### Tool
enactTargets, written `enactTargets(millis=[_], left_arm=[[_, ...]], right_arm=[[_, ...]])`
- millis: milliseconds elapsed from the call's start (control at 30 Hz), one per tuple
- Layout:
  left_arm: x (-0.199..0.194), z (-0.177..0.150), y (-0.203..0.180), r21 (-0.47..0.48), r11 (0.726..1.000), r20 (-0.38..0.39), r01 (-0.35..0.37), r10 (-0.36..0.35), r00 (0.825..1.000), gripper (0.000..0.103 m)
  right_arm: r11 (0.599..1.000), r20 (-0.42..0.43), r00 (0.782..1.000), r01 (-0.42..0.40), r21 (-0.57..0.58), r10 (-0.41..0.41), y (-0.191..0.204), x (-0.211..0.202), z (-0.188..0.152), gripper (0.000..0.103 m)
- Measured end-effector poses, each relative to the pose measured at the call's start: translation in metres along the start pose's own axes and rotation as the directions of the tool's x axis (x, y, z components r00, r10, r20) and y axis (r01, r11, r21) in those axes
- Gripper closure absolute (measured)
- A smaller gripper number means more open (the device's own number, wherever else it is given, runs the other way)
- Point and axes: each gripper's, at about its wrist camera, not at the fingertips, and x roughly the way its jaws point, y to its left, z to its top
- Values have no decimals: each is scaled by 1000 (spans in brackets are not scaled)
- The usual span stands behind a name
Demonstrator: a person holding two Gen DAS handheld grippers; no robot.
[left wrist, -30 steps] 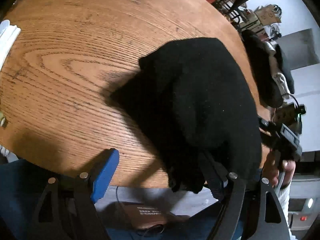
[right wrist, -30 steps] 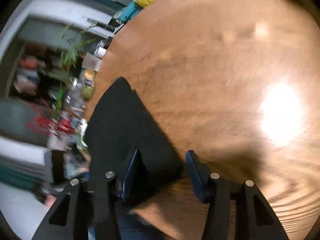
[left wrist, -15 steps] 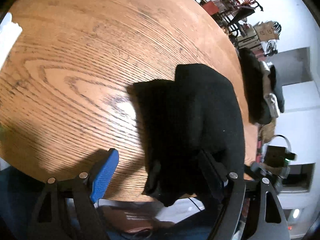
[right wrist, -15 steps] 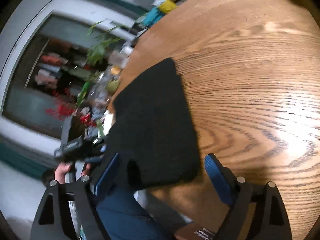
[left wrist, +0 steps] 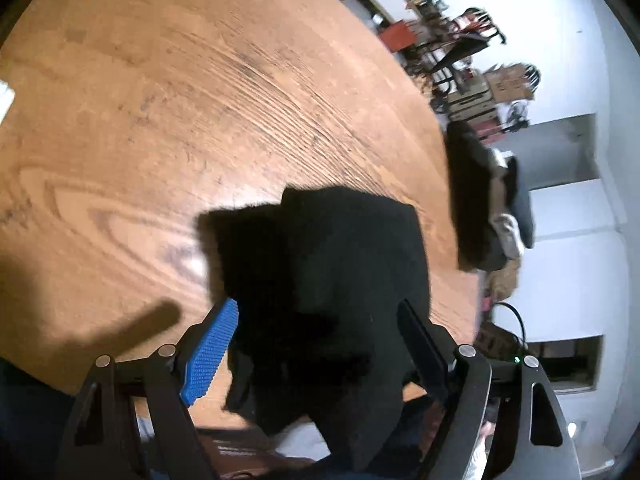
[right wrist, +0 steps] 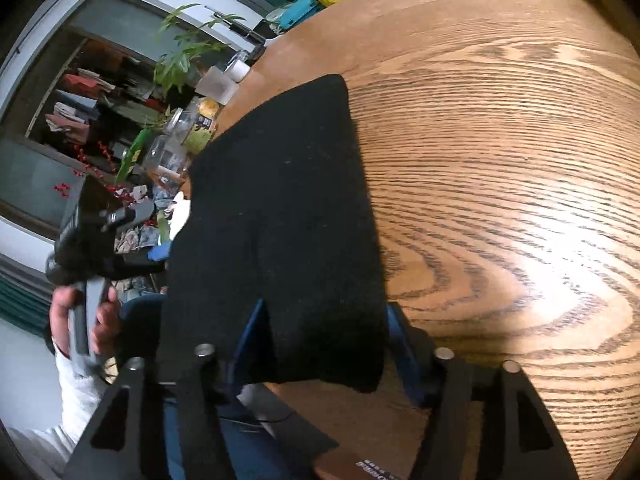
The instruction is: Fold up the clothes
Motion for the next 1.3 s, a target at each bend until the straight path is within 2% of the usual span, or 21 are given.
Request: enactTargets(millis=[100,167,233,267,300,333,367,433,500,567,600,633,667,733,833,1000,1100,1167,1233,1300], left_arm=[[14,20,-11,-37,999,-34,-15,14,999,21],[21,20,-9,-84,992,-110,98,-107,988,21],[25,25,-15,-141,959,-143,246,-265,953,25],[24,28,-17,-144,937,-148,320,-340,929,35],[21,34,-18,-151,900,-141,410,-430,892,95],[18,38,-19,-156,863,-133,481,-501,855,93],[15,41,-19,-145,872,-128,467,-484,865,93],[17,46,-22,-86,924,-130,372,-381,916,93],[19,50,-23,-32,962,-128,270,-271,954,91],[15,49,-23,-2,983,-106,183,-182,978,70],[12,48,-22,13,991,-87,137,-135,987,30],[0,44,-22,28,997,-31,76,-75,997,3],[-10,39,-22,41,999,20,20,-21,1000,0],[-21,31,-28,80,997,47,-22,18,999,0],[-25,16,-35,130,989,31,-73,70,997,0],[-4,-12,-58,264,954,-28,-146,158,987,0],[9,-21,-67,332,928,-60,-169,199,978,0],[21,-24,-73,396,899,-68,-186,230,971,0],[30,-21,-72,441,880,-83,-175,235,968,1],[33,-15,-65,405,903,-127,-142,210,969,6]], right_arm=[[1000,5,1000,2,-7,-2,-2,2,1,36],[999,9,1000,23,-28,-23,1,2,3,35],[997,14,999,51,-58,-50,6,1,2,35],[995,18,998,67,-73,-66,7,0,1,35],[993,22,996,83,-86,-81,8,-1,1,35],[990,27,995,99,-100,-97,9,-2,0,36],[990,27,995,98,-97,-96,7,-3,0,37],[992,20,996,84,-92,-83,4,-3,0,38],[991,15,996,87,-97,-86,5,-2,-1,38],[990,26,996,92,-104,-90,5,-8,1,38],[990,39,995,95,-108,-91,6,-13,4,38],[989,52,994,98,-113,-93,7,-19,6,38],[988,66,993,101,-117,-94,8,-25,9,38],[986,92,991,107,-125,-96,10,-37,13,38],[991,116,991,79,-112,-66,2,-53,33,17],[999,-25,999,-31,12,31,-37,-23,84,17],[995,-24,996,-81,54,83,-39,-2,88,17],[991,-32,993,-111,75,113,-37,12,88,17],[991,-59,992,-106,80,111,-39,15,82,17],[992,-72,991,-108,73,113,-38,16,78,17]])
